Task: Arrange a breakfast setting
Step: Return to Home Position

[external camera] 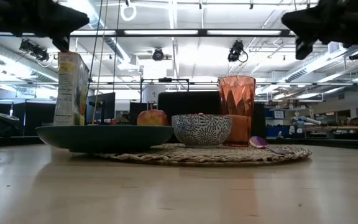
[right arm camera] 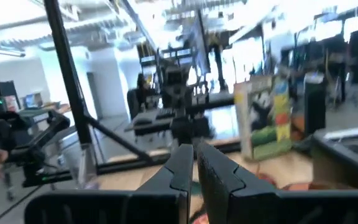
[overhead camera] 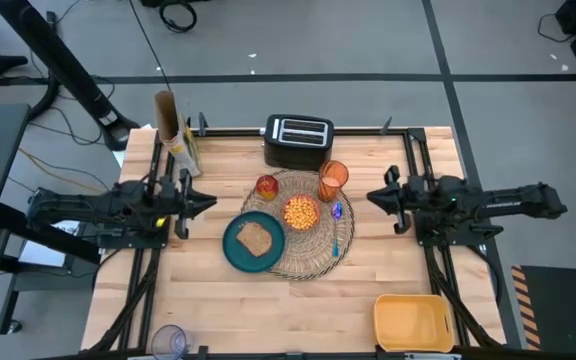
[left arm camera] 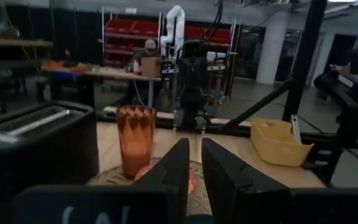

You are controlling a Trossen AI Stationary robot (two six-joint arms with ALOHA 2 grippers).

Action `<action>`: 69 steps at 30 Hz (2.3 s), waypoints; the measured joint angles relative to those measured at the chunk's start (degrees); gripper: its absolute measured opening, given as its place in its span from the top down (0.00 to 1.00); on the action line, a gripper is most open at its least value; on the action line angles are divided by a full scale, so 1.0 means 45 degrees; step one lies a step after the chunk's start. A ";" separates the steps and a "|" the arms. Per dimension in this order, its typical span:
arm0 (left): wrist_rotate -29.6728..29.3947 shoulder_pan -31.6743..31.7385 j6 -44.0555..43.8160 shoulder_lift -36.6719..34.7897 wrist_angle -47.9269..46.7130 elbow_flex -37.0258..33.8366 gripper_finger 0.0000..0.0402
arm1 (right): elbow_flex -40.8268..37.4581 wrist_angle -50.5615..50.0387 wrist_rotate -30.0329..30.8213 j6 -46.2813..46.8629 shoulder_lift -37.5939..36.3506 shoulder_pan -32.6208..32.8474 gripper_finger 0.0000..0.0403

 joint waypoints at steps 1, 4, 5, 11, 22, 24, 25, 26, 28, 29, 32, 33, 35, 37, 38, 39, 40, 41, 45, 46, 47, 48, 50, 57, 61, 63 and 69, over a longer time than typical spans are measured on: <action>0.0044 0.0005 0.0269 -0.0146 0.0155 -0.0165 0.87 | -0.0205 0.0022 0.0002 -0.0275 -0.0427 0.0000 0.92; 0.0057 0.0005 0.0612 -0.0621 0.0168 -0.0673 0.87 | -0.0891 0.0042 -0.0001 -0.0768 -0.1617 0.0000 0.91; 0.0058 0.0005 0.0624 -0.0808 0.0116 -0.0883 0.87 | -0.1137 0.0015 -0.0003 -0.0801 -0.1950 0.0000 0.92; 0.0546 0.0007 0.0522 -0.1918 0.2001 -0.2852 0.87 | -0.1372 -0.0787 -0.0207 -0.1723 -0.3681 0.0000 0.91; 0.0720 0.0228 0.0283 -0.2788 0.1090 -0.2837 0.87 | -0.1367 -0.2321 -0.0218 -0.2217 -0.4430 0.0005 0.92; 0.0718 0.0411 -0.0255 -0.2768 0.0673 -0.2837 0.87 | -0.1367 -0.2438 0.0295 -0.2552 -0.4431 0.0000 0.92; 0.0714 0.0473 -0.0567 -0.2759 0.0407 -0.2837 0.87 | -0.1367 -0.2838 0.0641 -0.2573 -0.4435 0.0000 0.92; 0.0712 0.0517 -0.0812 -0.2759 0.0153 -0.2837 0.87 | -0.1367 -0.3339 0.1020 -0.2466 -0.4427 0.0000 0.92; 0.0705 0.0511 -0.1044 -0.2754 -0.0295 -0.2842 0.87 | -0.1371 -0.3738 0.1474 -0.2278 -0.4411 0.0000 0.92; 0.0715 0.0501 -0.1047 -0.2745 -0.0332 -0.2842 0.87 | -0.1367 -0.3840 0.1488 -0.2212 -0.4429 0.0000 0.92; 0.0710 0.0495 -0.0983 -0.2749 -0.0233 -0.2842 0.87 | -0.1368 -0.4610 0.1508 -0.1607 -0.4412 0.0000 0.92; 0.0713 0.0495 -0.0819 -0.2749 -0.0284 -0.2842 0.87 | -0.1369 -0.4935 0.1508 -0.1275 -0.4403 0.0000 0.92; 0.0702 0.0495 -0.0346 -0.2749 -0.0557 -0.2842 0.87 | -0.1370 -0.5278 0.1500 -0.0811 -0.4304 0.0000 0.92; 0.0707 0.0495 -0.0044 -0.2735 -0.0757 -0.2846 0.87 | -0.1371 -0.5207 0.1396 -0.0604 -0.4216 0.0000 0.92; 0.0706 0.0495 -0.0041 -0.2735 -0.0739 -0.2846 0.87 | -0.1367 -0.5199 0.1306 -0.0595 -0.4202 0.0000 0.92; 0.0704 0.0495 -0.0043 -0.2740 -0.0714 -0.2846 0.87 | -0.1371 -0.5199 0.1253 -0.0604 -0.4197 0.0000 0.92; 0.0704 0.0495 -0.0042 -0.2740 -0.0723 -0.2846 0.87 | -0.1367 -0.5199 0.1222 -0.0604 -0.4197 0.0000 0.92; 0.0704 0.0495 -0.0038 -0.2735 -0.0724 -0.2846 0.87 | -0.1368 -0.5178 0.1221 -0.0596 -0.4197 0.0000 0.92; 0.0704 0.0495 -0.0038 -0.2735 -0.0728 -0.2846 0.87 | -0.1371 -0.5149 0.1211 -0.0585 -0.4197 0.0000 0.92; 0.0704 0.0495 -0.0036 -0.2735 -0.0724 -0.2846 0.87 | -0.1367 -0.5145 0.1206 -0.0580 -0.4197 0.0000 0.92; 0.0704 0.0495 -0.0038 -0.2735 -0.0723 -0.2846 0.87 | -0.1369 -0.5145 0.1199 -0.0570 -0.4197 0.0000 0.92; 0.0704 0.0495 -0.0043 -0.2738 -0.0728 -0.2846 0.87 | -0.1367 -0.5145 0.1192 -0.0574 -0.4197 0.0000 0.92; 0.0704 0.0495 -0.0036 -0.2735 -0.0723 -0.2847 0.87 | -0.1369 -0.5145 0.1192 -0.0585 -0.4197 0.0000 0.92; 0.0704 0.0495 -0.0042 -0.2735 -0.0723 -0.2851 0.87 | -0.1372 -0.5141 0.1187 -0.0575 -0.4197 0.0000 0.92; 0.0704 0.0495 -0.0034 -0.2735 -0.0724 -0.2851 0.87 | -0.1369 -0.5141 0.1187 -0.0581 -0.4197 0.0000 0.92; 0.0704 0.0495 -0.0038 -0.2735 -0.0728 -0.2856 0.87 | -0.1367 -0.5141 0.1187 -0.0582 -0.4197 0.0000 0.92; 0.0700 0.0495 -0.0034 -0.2735 -0.0728 -0.2856 0.87 | -0.1371 -0.5141 0.1187 -0.0595 -0.4197 0.0000 0.92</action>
